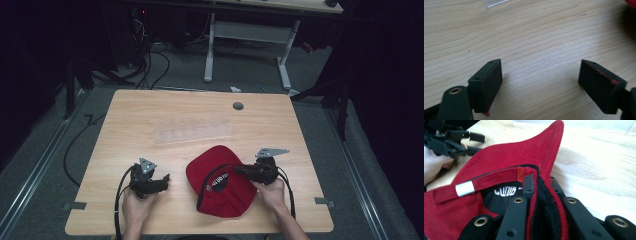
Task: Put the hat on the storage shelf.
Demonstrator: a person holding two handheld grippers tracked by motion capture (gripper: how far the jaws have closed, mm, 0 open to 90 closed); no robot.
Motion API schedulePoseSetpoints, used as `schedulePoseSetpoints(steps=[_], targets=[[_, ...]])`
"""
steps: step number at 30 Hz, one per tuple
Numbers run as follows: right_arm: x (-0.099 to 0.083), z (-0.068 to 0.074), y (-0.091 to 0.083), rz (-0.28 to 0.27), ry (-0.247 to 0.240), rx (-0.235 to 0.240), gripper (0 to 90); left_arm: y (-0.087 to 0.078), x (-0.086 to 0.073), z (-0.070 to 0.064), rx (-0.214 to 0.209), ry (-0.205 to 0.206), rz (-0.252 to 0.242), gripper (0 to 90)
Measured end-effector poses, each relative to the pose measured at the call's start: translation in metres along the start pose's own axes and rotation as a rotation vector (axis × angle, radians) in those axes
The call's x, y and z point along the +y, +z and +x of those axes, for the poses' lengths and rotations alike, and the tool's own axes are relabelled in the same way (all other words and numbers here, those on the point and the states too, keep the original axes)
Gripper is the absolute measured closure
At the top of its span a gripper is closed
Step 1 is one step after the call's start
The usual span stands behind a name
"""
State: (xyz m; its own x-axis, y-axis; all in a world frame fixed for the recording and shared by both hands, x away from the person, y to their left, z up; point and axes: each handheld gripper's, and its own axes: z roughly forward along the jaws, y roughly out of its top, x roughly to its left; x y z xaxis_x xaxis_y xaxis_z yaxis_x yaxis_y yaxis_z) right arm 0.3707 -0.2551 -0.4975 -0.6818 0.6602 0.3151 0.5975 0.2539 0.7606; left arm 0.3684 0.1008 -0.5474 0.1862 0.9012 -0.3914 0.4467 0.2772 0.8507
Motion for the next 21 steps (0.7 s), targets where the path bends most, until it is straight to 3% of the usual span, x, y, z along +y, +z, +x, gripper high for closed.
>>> schedulePoseSetpoints(steps=[8,15,21], targets=[[0.009,0.000,-0.010,-0.021,0.003,-0.014,81.3,0.000,0.000,0.000,-0.012,0.000,0.004,21.6],[0.009,-0.005,-0.016,-0.037,0.037,-0.011,81.4,-0.001,0.000,-0.002,-0.011,0.003,0.013,22.6],[0.014,-0.009,-0.021,-0.042,0.053,-0.016,81.4,-0.008,-0.001,-0.016,-0.076,0.026,-0.007,22.5]])
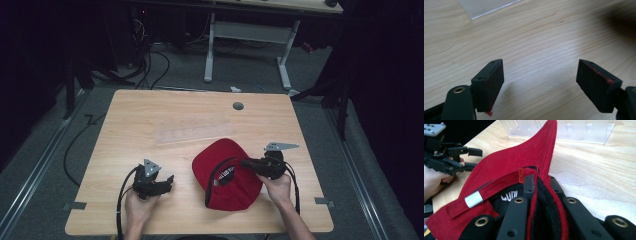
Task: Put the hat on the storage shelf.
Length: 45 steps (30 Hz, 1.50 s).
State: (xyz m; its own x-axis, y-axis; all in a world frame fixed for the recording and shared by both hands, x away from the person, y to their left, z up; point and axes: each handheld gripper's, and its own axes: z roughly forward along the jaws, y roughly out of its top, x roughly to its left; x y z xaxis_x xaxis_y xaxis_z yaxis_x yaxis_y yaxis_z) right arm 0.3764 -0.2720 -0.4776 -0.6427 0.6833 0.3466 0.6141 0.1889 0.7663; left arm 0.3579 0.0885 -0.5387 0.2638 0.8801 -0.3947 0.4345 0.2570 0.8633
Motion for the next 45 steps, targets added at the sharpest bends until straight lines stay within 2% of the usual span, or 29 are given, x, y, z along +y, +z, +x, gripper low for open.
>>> schedulePoseSetpoints(steps=[2,7,10,11,16,22,31,37,39,41,42,45], targets=[[0.001,0.000,-0.001,-0.001,0.002,-0.003,81.3,-0.001,0.000,-0.006,-0.016,0.013,-0.001,22.8],[0.011,0.002,-0.004,-0.006,0.002,-0.007,81.4,-0.003,0.002,-0.025,-0.090,0.028,-0.009,25.4],[0.015,0.002,-0.005,-0.011,0.002,-0.008,81.4,-0.003,0.002,-0.036,-0.122,0.047,-0.007,24.8],[0.016,0.003,-0.006,-0.013,0.001,-0.005,81.4,-0.002,0.000,-0.042,-0.134,0.066,0.001,24.4],[0.023,0.005,-0.006,-0.016,-0.001,-0.005,81.4,0.001,-0.003,-0.053,-0.153,0.099,0.014,22.3],[0.032,0.008,-0.005,-0.025,-0.003,0.000,81.4,0.005,-0.002,-0.065,-0.192,0.100,0.025,19.9],[0.047,0.006,-0.002,-0.025,0.011,0.009,81.3,0.011,0.000,-0.082,-0.218,0.123,0.025,16.4],[0.050,0.006,0.002,-0.016,0.021,0.010,81.2,0.011,0.010,-0.088,-0.236,0.145,0.032,15.0],[0.050,0.006,0.005,-0.008,0.030,0.004,81.2,0.010,0.012,-0.089,-0.229,0.165,0.019,14.9],[0.050,0.005,0.006,-0.002,0.034,0.002,81.2,0.008,0.015,-0.088,-0.226,0.166,0.010,14.9],[0.050,0.007,0.007,0.014,0.025,-0.013,81.0,0.008,0.015,-0.088,-0.226,0.164,0.005,14.9],[0.051,0.006,0.008,0.037,0.016,-0.015,80.9,0.006,0.018,-0.088,-0.223,0.185,-0.016,14.7]])
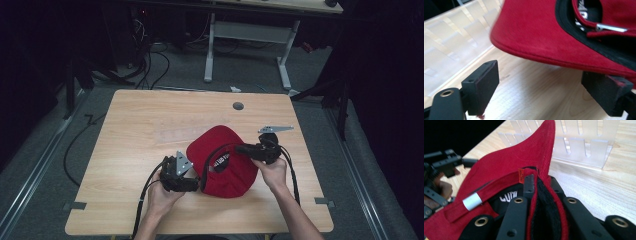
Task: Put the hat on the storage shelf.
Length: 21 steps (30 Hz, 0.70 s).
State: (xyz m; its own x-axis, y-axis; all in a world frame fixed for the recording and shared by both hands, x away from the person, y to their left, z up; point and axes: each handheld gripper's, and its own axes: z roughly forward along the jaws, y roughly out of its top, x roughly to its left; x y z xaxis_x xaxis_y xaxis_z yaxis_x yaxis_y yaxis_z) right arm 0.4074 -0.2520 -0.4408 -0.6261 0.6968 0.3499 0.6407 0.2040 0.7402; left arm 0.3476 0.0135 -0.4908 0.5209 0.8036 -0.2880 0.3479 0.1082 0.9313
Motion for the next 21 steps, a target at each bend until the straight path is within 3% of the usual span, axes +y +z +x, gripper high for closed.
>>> schedulePoseSetpoints(steps=[9,12,15,21], targets=[[0.000,0.002,0.004,0.070,-0.011,-0.019,80.5,-0.001,-0.002,-0.009,-0.023,0.087,-0.036,15.0],[0.000,0.003,0.005,0.080,-0.016,-0.020,80.5,-0.001,-0.003,-0.012,-0.022,0.137,-0.040,15.4],[-0.001,0.003,0.006,0.092,-0.011,-0.019,80.4,-0.002,-0.002,-0.013,-0.028,0.146,-0.049,15.9],[-0.002,0.004,0.008,0.111,0.005,0.000,80.3,-0.001,-0.004,-0.012,-0.001,0.171,-0.050,19.9]])
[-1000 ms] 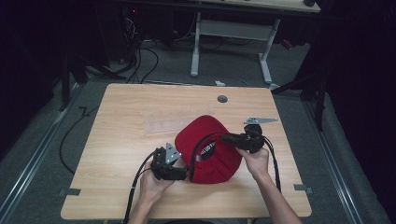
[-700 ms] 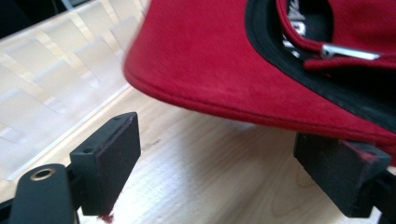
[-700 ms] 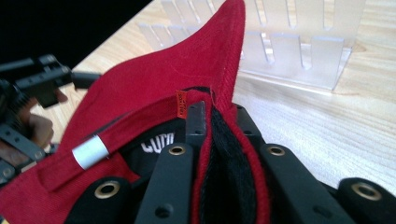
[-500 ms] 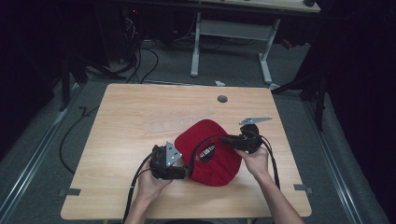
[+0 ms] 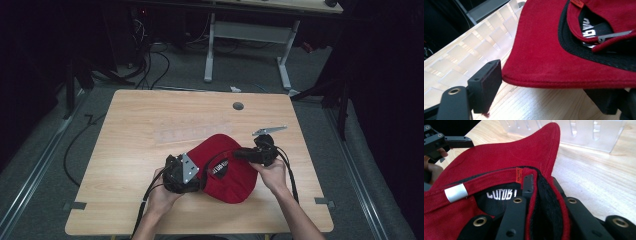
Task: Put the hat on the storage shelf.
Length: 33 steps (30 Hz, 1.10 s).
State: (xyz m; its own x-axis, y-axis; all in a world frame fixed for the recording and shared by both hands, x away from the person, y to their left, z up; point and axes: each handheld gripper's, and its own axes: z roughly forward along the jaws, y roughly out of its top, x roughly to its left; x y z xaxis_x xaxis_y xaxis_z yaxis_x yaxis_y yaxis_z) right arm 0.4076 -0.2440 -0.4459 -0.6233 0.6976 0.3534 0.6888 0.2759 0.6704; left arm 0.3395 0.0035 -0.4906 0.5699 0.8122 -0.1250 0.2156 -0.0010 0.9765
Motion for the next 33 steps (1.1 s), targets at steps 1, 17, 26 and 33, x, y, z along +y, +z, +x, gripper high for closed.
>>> schedulePoseSetpoints(steps=[1,17,26,33], targets=[[0.000,0.000,0.000,0.008,0.006,0.005,80.3,0.000,0.000,0.000,0.007,0.000,0.007,20.6],[0.002,0.005,0.002,-0.003,0.002,0.066,76.3,-0.004,0.002,-0.002,-0.097,-0.004,0.047,58.6],[0.002,0.006,0.000,-0.070,0.005,0.074,63.2,-0.008,0.005,-0.005,-0.152,-0.015,0.086,75.9],[0.010,0.004,-0.018,-0.197,0.036,0.079,51.5,-0.008,0.006,-0.012,-0.168,0.008,0.104,81.7]])
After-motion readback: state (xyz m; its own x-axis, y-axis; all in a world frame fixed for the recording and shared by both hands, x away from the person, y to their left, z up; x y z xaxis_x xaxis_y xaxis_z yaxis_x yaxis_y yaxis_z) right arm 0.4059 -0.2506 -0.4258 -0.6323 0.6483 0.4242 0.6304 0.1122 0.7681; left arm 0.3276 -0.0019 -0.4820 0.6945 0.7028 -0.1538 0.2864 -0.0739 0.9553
